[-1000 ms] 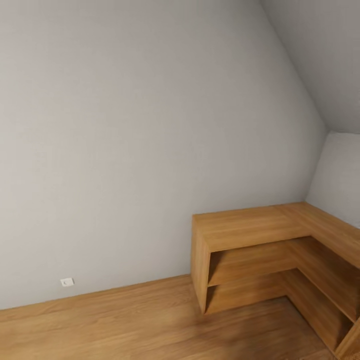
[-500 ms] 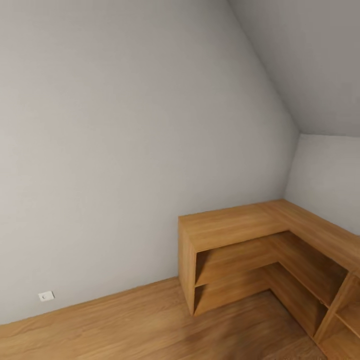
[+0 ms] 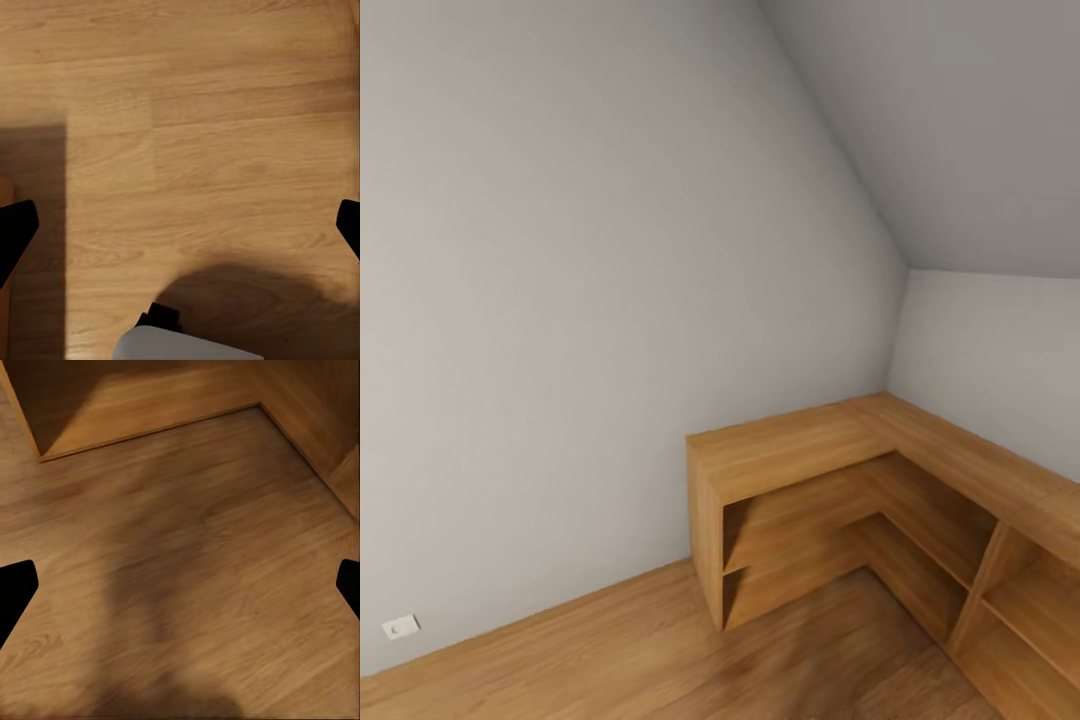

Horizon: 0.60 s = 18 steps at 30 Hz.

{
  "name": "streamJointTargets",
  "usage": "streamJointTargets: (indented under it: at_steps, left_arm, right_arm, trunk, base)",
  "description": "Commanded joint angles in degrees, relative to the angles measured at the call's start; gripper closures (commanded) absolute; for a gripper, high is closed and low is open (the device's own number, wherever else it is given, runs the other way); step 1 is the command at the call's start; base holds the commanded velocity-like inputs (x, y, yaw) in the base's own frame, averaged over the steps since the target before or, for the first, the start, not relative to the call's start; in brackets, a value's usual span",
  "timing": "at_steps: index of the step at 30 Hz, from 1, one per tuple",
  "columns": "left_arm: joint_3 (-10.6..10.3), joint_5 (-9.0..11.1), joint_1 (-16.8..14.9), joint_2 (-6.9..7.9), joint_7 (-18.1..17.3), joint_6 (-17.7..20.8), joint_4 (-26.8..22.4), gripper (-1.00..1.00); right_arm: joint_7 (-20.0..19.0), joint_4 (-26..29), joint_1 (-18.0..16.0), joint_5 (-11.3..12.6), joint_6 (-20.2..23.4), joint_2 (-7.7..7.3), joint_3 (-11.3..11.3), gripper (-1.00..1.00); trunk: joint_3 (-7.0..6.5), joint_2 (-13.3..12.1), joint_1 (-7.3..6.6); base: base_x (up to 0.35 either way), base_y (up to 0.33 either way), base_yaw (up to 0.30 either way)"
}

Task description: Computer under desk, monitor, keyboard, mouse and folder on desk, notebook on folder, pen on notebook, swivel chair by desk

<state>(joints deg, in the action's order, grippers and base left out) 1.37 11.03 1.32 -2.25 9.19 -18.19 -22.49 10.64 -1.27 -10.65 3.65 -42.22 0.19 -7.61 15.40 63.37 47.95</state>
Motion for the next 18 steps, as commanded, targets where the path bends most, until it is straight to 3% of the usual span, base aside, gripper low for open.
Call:
streamJointTargets:
  at_steps: [1,4,8,18]
  left_arm:
    - [0.1,0.1,0.0,-0.03,0.0,-0.1,-0.1,-1.00]
    - [0.1,0.1,0.0,-0.03,0.0,-0.1,-0.1,-1.00]
    - [0.1,0.2,0.1,-0.03,0.0,-0.1,-0.1,-1.00]
    - [0.1,0.2,0.1,-0.07,0.0,-0.1,-0.1,-1.00]
  right_arm:
    - [0.2,-0.1,-0.1,0.8,-0.2,0.08,-0.5,-1.00]
    - [0.2,-0.1,-0.1,3.4,-0.1,0.25,-0.5,-1.00]
    - [0.1,-0.1,-0.1,5.2,0.0,0.31,-0.5,-1.00]
    - [0.1,-0.1,-0.1,6.1,0.0,0.33,-0.6,-1.00]
  trunk:
    - [0.10,0.0,0.00]
    - [0.27,0.0,0.00]
    - [0.57,0.0,0.00]
    - [1.44,0.0,0.00]
  base:
    - [0.000,0.000,-0.211]
    - [0.000,0.000,-0.179]
    - [0.000,0.000,-0.140]
    - [0.000,0.000,-0.073]
